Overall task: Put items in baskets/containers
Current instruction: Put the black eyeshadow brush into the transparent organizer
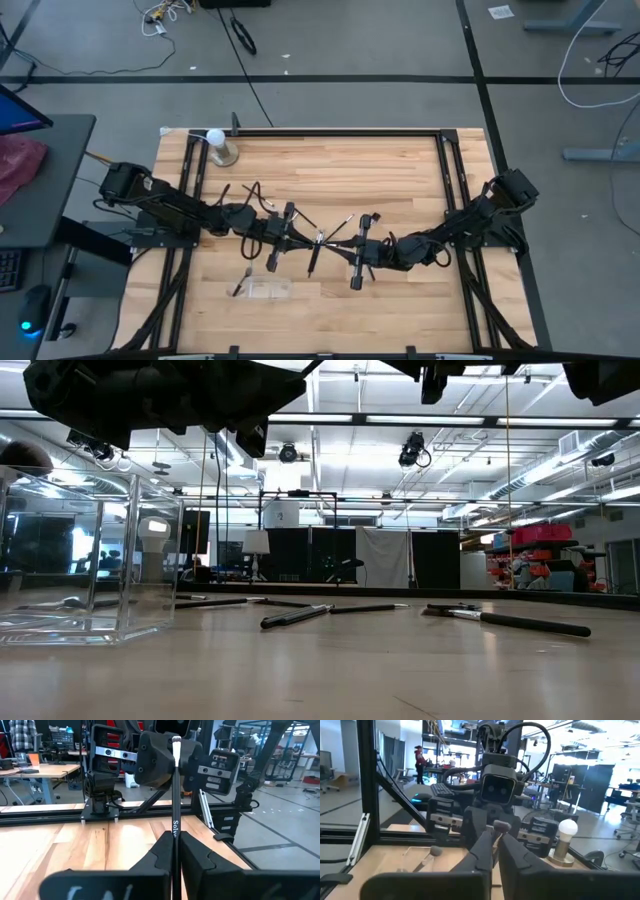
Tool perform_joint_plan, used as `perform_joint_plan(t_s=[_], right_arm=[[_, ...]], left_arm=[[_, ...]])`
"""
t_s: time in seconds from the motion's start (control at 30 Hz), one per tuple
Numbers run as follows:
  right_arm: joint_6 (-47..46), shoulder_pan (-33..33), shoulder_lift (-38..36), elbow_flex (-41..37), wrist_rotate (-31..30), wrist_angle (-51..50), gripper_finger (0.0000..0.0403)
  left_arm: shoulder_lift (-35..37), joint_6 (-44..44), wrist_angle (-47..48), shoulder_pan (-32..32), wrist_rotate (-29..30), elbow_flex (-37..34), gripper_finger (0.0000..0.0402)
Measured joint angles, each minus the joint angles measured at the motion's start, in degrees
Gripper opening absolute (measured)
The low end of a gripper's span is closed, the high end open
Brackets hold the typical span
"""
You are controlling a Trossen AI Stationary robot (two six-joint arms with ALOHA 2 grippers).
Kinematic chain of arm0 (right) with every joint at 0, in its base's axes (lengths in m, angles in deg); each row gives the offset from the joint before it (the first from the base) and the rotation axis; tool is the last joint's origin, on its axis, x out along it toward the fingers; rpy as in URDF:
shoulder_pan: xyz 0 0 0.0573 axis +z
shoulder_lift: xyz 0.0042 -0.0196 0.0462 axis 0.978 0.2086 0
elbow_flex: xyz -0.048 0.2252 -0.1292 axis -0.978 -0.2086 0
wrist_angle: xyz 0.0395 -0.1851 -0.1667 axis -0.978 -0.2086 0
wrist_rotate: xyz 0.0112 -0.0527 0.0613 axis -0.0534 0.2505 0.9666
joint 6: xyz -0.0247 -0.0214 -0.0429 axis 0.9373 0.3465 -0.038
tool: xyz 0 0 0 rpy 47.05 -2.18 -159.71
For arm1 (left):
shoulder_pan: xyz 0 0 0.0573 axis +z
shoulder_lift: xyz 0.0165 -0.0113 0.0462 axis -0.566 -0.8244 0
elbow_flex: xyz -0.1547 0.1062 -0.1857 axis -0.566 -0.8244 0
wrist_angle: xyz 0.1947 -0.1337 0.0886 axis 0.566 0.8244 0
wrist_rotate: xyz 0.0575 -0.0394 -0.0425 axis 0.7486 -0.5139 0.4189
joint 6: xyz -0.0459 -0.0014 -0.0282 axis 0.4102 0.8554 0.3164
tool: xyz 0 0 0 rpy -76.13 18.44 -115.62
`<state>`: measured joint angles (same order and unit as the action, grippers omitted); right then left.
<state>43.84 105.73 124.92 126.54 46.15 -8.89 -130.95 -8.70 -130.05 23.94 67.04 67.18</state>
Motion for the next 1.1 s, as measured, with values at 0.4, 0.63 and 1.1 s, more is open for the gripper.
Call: perform_joint_plan(t_s=[0.4, 0.63, 1.1], right_arm=[[-8.56, -0.11, -0.29, 0.49, -2.78, -7.78, 0.0007], [-16.38, -1.98, -0.66, 9.41, -3.07, -31.46, 0.0006], [-19.42, -3.91, -0.66, 14.14, -2.33, -42.41, 0.0007]], left_arm=[[-0.02, -1.76, 3.31, 0.11, 0.87, 0.02, 0.0151], [-0.02, -6.83, 7.60, -1.22, 7.51, 1.36, 0.0221], [-0.02, -10.78, 24.56, -4.50, 14.16, 11.24, 0.0104]])
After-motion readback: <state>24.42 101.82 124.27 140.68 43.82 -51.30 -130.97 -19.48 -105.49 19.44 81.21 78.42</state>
